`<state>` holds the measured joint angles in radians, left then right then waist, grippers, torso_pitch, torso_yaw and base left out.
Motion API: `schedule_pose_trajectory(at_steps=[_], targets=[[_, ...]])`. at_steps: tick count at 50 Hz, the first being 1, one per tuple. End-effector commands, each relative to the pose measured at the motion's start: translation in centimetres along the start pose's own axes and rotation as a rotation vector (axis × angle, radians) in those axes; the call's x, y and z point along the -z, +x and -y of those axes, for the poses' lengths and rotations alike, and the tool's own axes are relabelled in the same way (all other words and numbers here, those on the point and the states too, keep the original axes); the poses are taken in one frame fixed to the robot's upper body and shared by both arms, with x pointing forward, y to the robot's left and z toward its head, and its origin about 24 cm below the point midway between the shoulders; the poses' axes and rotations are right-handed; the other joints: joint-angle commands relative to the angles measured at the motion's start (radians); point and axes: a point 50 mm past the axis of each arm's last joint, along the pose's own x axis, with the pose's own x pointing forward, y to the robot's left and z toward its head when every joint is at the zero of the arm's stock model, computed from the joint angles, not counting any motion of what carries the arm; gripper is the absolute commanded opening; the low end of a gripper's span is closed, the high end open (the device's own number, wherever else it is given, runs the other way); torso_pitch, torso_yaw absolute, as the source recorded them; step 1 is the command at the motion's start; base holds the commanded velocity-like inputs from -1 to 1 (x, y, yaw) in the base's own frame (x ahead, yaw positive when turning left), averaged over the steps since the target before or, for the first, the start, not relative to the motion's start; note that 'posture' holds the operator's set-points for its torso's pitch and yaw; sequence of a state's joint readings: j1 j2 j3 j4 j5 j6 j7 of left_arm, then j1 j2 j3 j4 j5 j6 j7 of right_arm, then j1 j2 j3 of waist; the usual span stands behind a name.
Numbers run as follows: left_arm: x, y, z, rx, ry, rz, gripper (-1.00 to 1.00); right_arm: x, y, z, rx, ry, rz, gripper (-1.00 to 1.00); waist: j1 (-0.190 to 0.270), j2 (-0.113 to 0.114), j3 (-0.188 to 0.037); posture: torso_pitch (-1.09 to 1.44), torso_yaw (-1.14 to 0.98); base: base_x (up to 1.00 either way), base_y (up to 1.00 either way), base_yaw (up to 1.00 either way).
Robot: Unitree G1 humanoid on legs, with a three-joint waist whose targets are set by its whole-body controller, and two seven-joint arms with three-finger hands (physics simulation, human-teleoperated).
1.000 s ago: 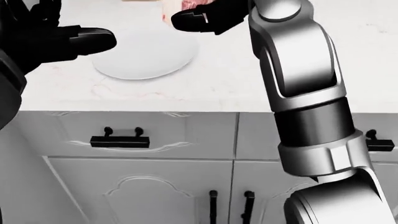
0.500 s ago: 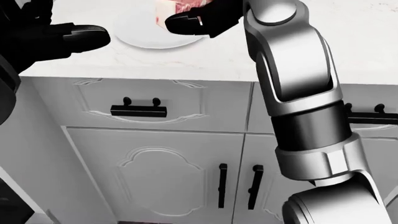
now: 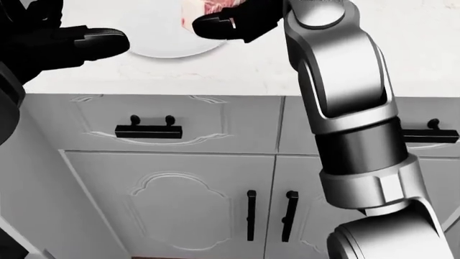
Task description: Place the steak on the top rack of the oven.
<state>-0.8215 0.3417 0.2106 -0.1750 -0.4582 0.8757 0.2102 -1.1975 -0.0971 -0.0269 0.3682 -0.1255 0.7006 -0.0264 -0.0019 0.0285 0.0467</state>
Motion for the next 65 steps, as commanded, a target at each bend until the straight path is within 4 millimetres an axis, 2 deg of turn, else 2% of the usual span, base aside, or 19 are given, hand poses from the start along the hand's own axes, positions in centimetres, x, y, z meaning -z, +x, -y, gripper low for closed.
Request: schedule_pose_trajectory(at_steps=[1, 3, 11, 15, 19, 28, 32, 33, 37, 43, 45, 46, 47, 50, 56, 61, 63, 64, 65], targets=[[-1.96, -0.25, 0.10, 0.006, -0.001, 0.094, 1.00, -3.02, -0.49, 0.53, 0.023, 0.006, 0.132, -1.00, 0.000, 0.002, -0.036, 0.00, 0.00, 0.00, 0.00, 0.00], [-1.94, -0.24, 0.10, 0.006, -0.001, 0.094, 1.00, -2.91, -0.51, 0.45, 0.024, 0.003, 0.128, -1.00, 0.011, 0.006, -0.061, 0.00, 0.00, 0.00, 0.00, 0.18], [-2.01, -0.28, 0.10, 0.005, 0.000, 0.095, 1.00, -2.82, -0.50, 0.38, 0.023, 0.001, 0.126, -1.00, 0.013, -0.008, -0.046, 0.00, 0.00, -0.06, 0.00, 0.83], [-2.02, -0.28, 0.12, 0.005, 0.000, 0.095, 1.00, -2.76, -0.47, 0.33, 0.022, -0.001, 0.125, -1.00, 0.020, -0.054, -0.039, 0.00, 0.00, -0.13, 0.00, 0.93], [-1.99, -0.27, 0.08, 0.006, -0.001, 0.094, 1.00, -2.73, -0.50, 0.29, 0.023, -0.003, 0.124, -1.00, 0.028, -0.070, -0.044, 0.00, 0.00, -0.15, 0.00, 0.95], [-1.95, -0.26, 0.00, 0.005, 0.000, 0.095, 1.00, -2.65, -0.50, 0.16, 0.022, -0.002, 0.123, -1.00, 0.025, 0.027, -0.029, 0.00, 0.00, -0.16, 0.00, 0.95], [-1.99, -0.27, -0.02, 0.005, -0.001, 0.095, 1.00, -2.78, -0.54, 0.18, 0.022, -0.002, 0.124, -1.00, 0.030, 0.119, -0.048, 0.00, 0.00, -0.16, 0.00, 0.96], [-2.00, -0.27, 0.00, 0.005, -0.001, 0.095, 1.00, -2.78, -0.55, 0.20, 0.022, -0.003, 0.123, -1.00, 0.031, 0.085, -0.038, 0.00, 0.00, -0.16, 0.00, 0.97], [-1.99, -0.30, 0.04, 0.005, -0.001, 0.095, 1.00, -2.65, -0.54, 0.22, 0.021, -0.002, 0.122, -1.00, 0.037, 0.056, -0.059, 0.00, 0.00, -0.16, 0.00, 0.96], [-2.00, -0.33, 0.06, 0.005, -0.001, 0.095, 1.00, -2.78, -0.48, 0.27, 0.019, -0.006, 0.123, -1.00, 0.016, -0.014, -0.031, 0.00, 0.00, -0.16, 0.00, 0.97], [-2.00, -0.35, 0.09, 0.005, -0.001, 0.095, 1.00, -2.91, -0.47, 0.28, 0.019, -0.007, 0.124, -1.00, 0.014, -0.055, -0.034, 0.00, 0.00, -0.17, 0.00, 0.97], [-2.02, -0.36, 0.10, 0.005, -0.001, 0.095, 1.00, -2.88, -0.45, 0.32, 0.019, -0.007, 0.124, -1.00, 0.006, -0.102, -0.049, 0.00, 0.00, -0.16, 0.00, 0.97], [-2.03, -0.35, 0.10, 0.005, -0.001, 0.095, 1.00, -2.90, -0.46, 0.31, 0.019, -0.007, 0.124, -1.00, 0.013, -0.074, -0.043, 0.00, 0.00, -0.16, 0.00, 0.97], [-2.02, -0.33, 0.09, 0.004, -0.001, 0.095, 1.00, -2.55, -0.37, 0.33, 0.021, -0.006, 0.120, -1.00, 0.022, -0.075, -0.052, 0.00, 0.00, -0.16, 0.00, 0.97], [-1.97, -0.26, 0.09, 0.004, -0.001, 0.095, 1.00, -2.42, -0.39, 0.27, 0.020, -0.005, 0.118, -1.00, 0.022, -0.012, -0.039, 0.00, 0.00, -0.16, 0.00, 0.96], [-1.98, -0.22, 0.05, 0.004, -0.001, 0.095, 1.00, -2.46, -0.42, 0.19, 0.019, -0.005, 0.117, -1.00, 0.018, 0.061, -0.037, 0.00, 0.00, -0.16, 0.00, 0.97], [-2.01, -0.21, 0.03, 0.004, -0.002, 0.096, 1.00, -2.49, -0.42, 0.17, 0.019, -0.005, 0.118, -1.00, 0.024, 0.125, -0.052, 0.00, 0.00, -0.16, 0.00, 0.96], [-2.01, -0.20, 0.02, 0.004, -0.002, 0.096, 1.00, -2.49, -0.43, 0.15, 0.018, -0.005, 0.117, -1.00, 0.025, 0.088, -0.040, 0.00, 0.00, -0.16, 0.00, 0.97], [-2.00, -0.19, 0.01, 0.004, -0.002, 0.096, 1.00, -2.38, -0.40, 0.14, 0.018, -0.005, 0.117, -1.00, 0.026, 0.089, -0.050, 0.00, 0.00, -0.16, 0.00, 0.96]])
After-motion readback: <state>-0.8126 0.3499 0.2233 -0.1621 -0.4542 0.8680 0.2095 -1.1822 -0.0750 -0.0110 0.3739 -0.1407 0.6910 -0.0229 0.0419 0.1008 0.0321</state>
